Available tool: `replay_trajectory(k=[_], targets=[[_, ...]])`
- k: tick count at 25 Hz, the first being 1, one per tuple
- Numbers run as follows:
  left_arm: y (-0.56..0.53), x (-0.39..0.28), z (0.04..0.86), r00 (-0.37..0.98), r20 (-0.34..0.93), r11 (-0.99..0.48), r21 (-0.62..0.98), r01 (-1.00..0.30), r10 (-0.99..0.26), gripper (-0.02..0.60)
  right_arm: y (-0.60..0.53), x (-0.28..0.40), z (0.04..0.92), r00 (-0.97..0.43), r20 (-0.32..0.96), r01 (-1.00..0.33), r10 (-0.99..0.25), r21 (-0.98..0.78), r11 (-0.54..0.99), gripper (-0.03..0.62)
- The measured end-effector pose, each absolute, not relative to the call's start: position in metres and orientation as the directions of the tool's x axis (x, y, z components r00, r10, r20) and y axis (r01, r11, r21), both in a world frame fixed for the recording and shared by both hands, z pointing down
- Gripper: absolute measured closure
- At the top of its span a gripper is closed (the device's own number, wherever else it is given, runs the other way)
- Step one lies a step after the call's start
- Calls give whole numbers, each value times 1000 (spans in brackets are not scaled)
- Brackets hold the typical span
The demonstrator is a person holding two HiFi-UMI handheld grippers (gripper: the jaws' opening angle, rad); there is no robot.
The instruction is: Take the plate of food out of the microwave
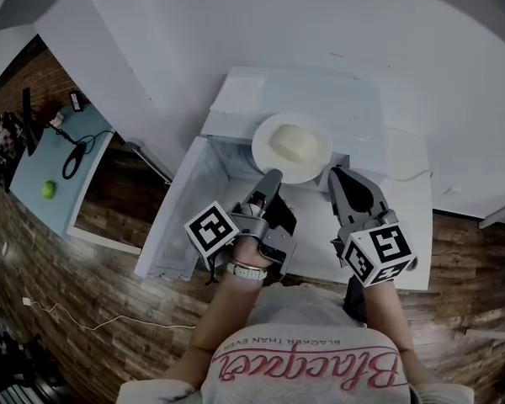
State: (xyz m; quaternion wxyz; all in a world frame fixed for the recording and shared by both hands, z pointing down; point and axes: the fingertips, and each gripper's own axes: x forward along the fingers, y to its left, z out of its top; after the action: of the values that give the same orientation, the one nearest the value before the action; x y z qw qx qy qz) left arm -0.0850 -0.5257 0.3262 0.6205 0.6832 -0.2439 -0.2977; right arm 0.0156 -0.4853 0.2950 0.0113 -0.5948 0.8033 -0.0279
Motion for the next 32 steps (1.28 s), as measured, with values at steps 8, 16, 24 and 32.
replay_trajectory(k=[8,16,24,32], targets=[[-528,-76,320,691,-111,-164,986,-12,-714,565,-486,19,297,-291,23,-956,-956,-42,290,589],[-531,-68,318,692,-135,-204,979,-18,-709,565,-492,19,300,-275,23,-961,-961,-41,274,589],[-537,-64,314,702,-157,-228,974,-7,-695,565,-497,18,299,-264,8,-964,-965,-41,263,589],[-536,-64,312,711,-154,-214,977,4,-686,565,-498,17,294,-261,-4,-965,-965,-29,261,588]])
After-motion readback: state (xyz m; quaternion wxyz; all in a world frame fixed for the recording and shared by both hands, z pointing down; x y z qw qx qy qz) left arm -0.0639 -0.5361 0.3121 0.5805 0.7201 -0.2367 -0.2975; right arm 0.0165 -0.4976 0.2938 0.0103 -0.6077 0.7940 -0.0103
